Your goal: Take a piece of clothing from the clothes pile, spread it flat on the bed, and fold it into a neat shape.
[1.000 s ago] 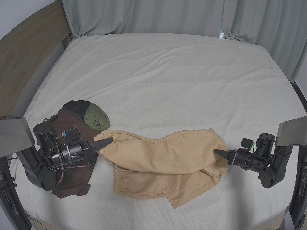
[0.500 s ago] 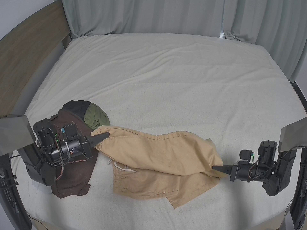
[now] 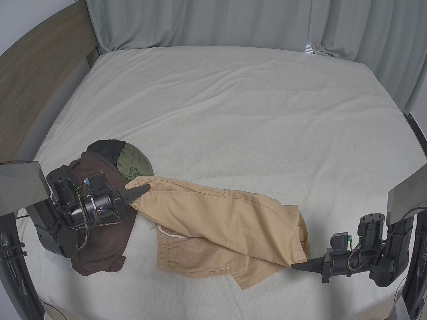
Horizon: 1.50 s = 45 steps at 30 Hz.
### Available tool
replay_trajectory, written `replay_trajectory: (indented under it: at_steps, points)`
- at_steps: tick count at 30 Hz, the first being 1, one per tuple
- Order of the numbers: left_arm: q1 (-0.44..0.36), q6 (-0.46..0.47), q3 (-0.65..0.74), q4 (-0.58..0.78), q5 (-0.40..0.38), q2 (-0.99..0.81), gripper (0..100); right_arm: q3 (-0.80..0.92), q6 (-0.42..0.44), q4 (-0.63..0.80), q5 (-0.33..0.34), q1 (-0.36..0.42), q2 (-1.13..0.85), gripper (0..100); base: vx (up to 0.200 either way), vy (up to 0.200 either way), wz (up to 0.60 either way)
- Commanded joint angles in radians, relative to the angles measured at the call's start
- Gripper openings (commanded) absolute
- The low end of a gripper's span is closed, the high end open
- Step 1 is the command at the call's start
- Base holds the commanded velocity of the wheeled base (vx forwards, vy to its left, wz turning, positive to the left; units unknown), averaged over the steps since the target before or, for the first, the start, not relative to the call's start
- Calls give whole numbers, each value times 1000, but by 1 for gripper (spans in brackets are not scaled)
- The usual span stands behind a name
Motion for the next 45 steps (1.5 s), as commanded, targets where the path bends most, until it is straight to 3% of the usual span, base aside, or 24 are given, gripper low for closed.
replay_trajectory:
  at_steps: [1,8,18,19,27,34,41,45]
  points:
    - [2,4,6,-1,-2,6,0,11,-42,0,-1,20,61,0,0,0,0]
    - [2,9,9,-1,-3,6,0,20,-115,0,-8,32,134,0,0,0,0]
    - [1,29,11,-1,-2,11,0,36,-133,0,-5,38,137,0,0,0,0]
    - [1,34,11,-1,-2,14,0,33,-133,0,-5,38,136,100,0,0,0]
    - [1,37,11,-1,-2,14,0,-36,-102,0,-6,29,85,100,0,0,0]
    - [1,38,12,-1,-2,14,0,-121,59,-1,-15,15,12,100,0,0,0]
    - [-1,40,12,-1,-3,14,0,-151,74,0,-117,12,36,100,0,0,0]
    - [-1,40,14,-1,-3,12,0,-174,74,-1,-129,11,64,100,0,0,0]
